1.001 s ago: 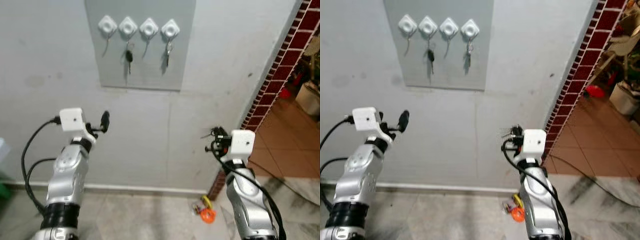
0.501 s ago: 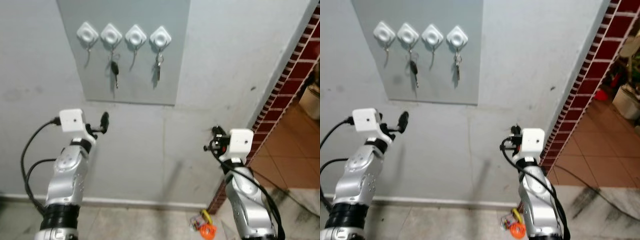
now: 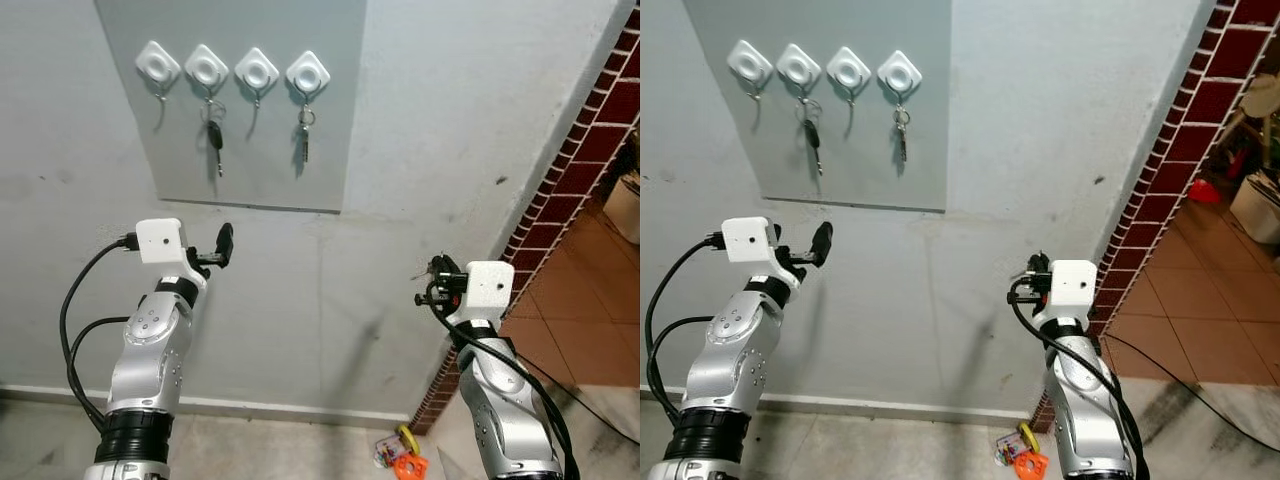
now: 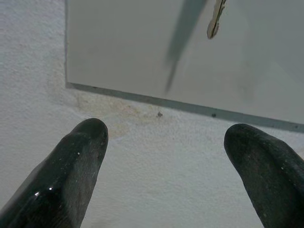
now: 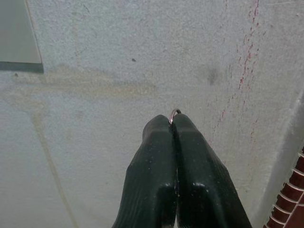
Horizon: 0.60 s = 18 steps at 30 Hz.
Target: Hang keys on a hook
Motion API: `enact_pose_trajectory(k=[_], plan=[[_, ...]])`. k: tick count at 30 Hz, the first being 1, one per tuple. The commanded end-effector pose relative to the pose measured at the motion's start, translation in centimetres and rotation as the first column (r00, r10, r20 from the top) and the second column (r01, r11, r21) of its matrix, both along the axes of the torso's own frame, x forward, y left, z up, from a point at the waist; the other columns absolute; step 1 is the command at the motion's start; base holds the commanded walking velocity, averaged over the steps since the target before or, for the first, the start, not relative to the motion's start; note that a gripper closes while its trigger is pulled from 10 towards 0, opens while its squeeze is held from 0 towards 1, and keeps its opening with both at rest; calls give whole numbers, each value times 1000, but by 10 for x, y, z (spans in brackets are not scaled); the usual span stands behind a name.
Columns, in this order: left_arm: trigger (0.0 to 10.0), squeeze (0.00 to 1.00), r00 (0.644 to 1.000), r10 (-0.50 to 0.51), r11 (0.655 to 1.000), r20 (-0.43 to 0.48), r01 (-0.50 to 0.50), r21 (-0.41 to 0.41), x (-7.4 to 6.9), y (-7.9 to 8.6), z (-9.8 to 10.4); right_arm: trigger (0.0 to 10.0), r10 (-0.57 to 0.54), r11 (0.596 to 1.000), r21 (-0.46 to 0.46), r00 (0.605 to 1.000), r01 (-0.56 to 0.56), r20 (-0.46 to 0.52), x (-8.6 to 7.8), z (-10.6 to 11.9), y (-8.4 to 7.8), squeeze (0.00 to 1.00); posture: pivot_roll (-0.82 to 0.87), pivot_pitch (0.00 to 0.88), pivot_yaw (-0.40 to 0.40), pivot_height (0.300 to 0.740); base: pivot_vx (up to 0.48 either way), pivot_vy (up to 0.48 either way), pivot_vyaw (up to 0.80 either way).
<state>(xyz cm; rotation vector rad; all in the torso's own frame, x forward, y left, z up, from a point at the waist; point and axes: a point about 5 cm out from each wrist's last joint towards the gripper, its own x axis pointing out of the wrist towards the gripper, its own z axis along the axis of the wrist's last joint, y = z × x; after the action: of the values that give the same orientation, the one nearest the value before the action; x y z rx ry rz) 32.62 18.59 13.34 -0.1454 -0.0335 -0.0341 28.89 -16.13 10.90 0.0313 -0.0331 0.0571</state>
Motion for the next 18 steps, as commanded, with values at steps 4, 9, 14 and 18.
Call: enact_pose_trajectory(k=[4,9,14,18], plan=[[10000,0,1000,1,1000,-1,-1,10,1,0,3,10000,0,1000,0,1000,0,15,1,6,-1,0,-9,0,-3,740,0,0,0],[10000,0,1000,-26,999,14,25,44,1,-5,7,10000,26,1000,-1,999,-26,27,2,8,2,0,-9,0,-2,740,0,0,0],[10000,0,992,-103,991,70,97,88,0,-17,18,10000,109,994,-24,993,-108,50,6,14,10,0,-10,0,0,740,0,0,0],[10000,0,977,-165,981,139,147,127,-4,-29,35,10000,215,977,-23,972,-214,93,20,31,16,0,-7,0,-5,740,0,0,0]])
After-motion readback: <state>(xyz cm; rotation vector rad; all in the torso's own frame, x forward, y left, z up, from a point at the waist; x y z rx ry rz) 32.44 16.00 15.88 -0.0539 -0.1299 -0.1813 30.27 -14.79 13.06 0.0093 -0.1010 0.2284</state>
